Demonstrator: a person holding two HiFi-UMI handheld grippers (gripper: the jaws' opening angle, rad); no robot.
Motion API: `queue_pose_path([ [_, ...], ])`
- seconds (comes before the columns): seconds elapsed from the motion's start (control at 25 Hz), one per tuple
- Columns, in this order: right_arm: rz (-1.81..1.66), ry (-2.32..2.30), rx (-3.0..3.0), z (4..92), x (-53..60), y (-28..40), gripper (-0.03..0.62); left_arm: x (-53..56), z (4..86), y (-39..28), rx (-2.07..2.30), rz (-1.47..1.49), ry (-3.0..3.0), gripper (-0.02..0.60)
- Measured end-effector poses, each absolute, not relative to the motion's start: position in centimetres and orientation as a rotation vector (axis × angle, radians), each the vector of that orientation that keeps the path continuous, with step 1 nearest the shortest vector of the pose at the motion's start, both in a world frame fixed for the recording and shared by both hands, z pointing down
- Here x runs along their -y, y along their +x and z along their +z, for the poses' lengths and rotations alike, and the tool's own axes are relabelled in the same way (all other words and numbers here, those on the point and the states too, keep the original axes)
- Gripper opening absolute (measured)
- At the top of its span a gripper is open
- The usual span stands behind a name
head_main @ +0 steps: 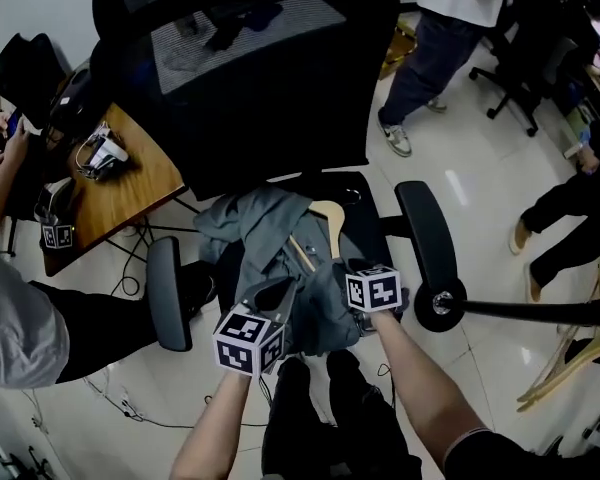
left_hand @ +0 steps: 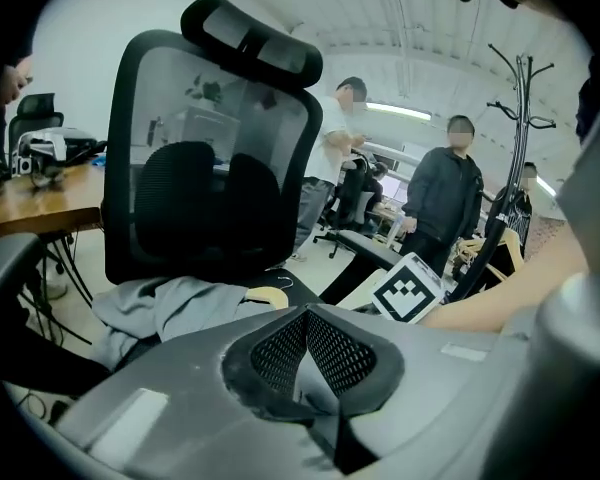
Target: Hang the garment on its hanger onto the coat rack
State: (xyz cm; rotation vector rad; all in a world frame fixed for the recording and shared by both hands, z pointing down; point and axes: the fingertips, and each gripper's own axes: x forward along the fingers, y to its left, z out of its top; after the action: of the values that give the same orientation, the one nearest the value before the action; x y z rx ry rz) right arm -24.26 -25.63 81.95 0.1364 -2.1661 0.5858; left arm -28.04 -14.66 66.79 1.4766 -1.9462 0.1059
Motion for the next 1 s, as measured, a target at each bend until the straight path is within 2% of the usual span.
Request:
queue_pose_path([
  [0.28, 0.649, 0.199, 2.053, 86.9, 25.5, -25.7, 0.175, 14.9, 70.1, -28.9, 1.869, 0.090, 1.473, -0.012],
  [0.36, 0.638, 0.209, 2.037, 87.6, 25.6, -26.0, 0.196, 14.9, 70.6, -28.9, 1.854, 0.081, 1.473, -0.012],
  [0.6, 0.645, 0.190, 2.004, 89.0, 26.0, -26.4, 0.204, 15.1, 71.2, -28.8, 1.826, 0.066, 1.486, -0.012],
  [0.72, 0.629, 0.143, 1.991, 89.2, 25.7, -26.7, 0.186, 15.1, 71.6, -28.7, 1.816, 0.067, 1.485, -0.012],
  [0.8, 0.648, 0.140, 1.981, 89.1, 25.8, -26.7, 0.152, 15.3, 71.8, -28.5, 1.805, 0.073, 1.492, -0.012],
  [1.0, 0.541, 0.217, 2.129, 85.1, 26.7, -27.4, 0.141, 15.5, 71.2, -28.5, 1.803, 0.079, 1.505, -0.012],
])
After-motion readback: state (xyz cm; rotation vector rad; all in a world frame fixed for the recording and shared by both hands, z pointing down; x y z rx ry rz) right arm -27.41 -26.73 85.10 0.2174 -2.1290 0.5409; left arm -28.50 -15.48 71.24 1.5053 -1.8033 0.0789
